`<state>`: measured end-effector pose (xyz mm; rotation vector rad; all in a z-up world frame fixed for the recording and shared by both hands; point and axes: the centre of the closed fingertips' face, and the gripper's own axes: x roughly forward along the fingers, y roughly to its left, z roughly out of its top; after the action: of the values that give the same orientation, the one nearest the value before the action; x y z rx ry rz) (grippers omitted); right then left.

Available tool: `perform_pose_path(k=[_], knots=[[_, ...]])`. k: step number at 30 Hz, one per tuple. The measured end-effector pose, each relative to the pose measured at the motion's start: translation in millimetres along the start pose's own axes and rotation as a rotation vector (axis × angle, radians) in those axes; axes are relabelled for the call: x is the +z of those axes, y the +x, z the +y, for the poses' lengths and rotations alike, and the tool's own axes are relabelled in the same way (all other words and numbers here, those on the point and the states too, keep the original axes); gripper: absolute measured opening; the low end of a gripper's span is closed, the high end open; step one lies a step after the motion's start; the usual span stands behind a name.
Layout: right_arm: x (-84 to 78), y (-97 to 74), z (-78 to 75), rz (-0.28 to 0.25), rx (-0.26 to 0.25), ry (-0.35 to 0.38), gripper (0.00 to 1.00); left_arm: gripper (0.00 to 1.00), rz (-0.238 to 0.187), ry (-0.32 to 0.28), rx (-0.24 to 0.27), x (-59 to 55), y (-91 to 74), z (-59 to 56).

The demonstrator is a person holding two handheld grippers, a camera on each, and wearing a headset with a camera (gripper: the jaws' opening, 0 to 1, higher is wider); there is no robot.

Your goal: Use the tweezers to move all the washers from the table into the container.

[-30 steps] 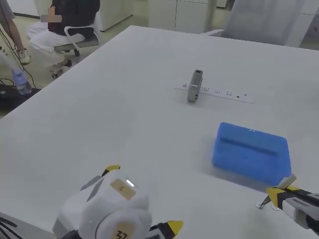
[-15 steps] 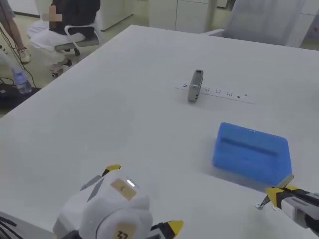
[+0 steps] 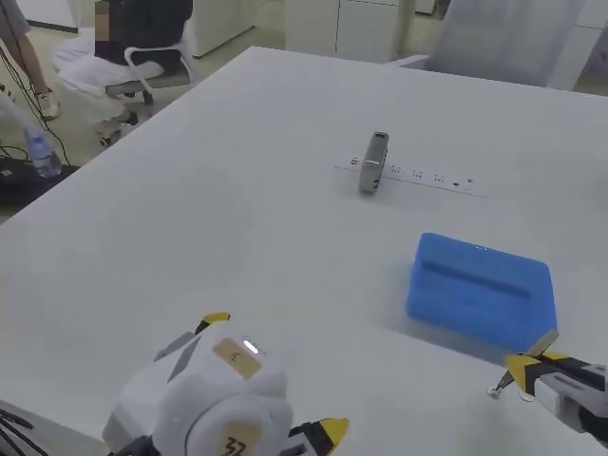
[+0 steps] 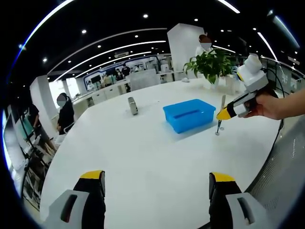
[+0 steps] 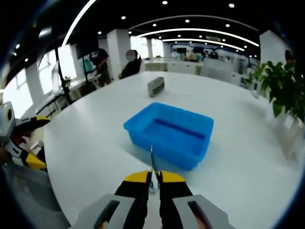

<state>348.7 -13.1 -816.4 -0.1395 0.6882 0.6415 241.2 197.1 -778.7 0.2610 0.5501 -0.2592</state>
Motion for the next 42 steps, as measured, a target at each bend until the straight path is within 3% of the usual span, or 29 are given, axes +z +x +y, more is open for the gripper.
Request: perform_pose_path(k=[10, 16, 24, 42], knots=[[-2.4, -2.3, 4.6, -0.023, -0.009, -0.005, 0.03, 0.92, 0.001, 0.000, 0.006, -0.3, -0.2, 1.1], [-5.6, -2.0, -3.0, -0.041, -0.020, -0.008, 0.02, 0.92, 0.000, 0.000, 0.005, -0.3, -0.3, 1.0], [-1.2, 0.3, -2.1, -0.002, -0.013, -0.022, 0.02, 0.92, 0.002, 0.002, 0.006, -0.6, -0.9, 1.3], [58.3, -11.8, 4.4, -0.098, 0.046, -0.021, 0.02, 0.91, -0.002, -0.003, 0.011, -0.4, -1.0, 2.3]])
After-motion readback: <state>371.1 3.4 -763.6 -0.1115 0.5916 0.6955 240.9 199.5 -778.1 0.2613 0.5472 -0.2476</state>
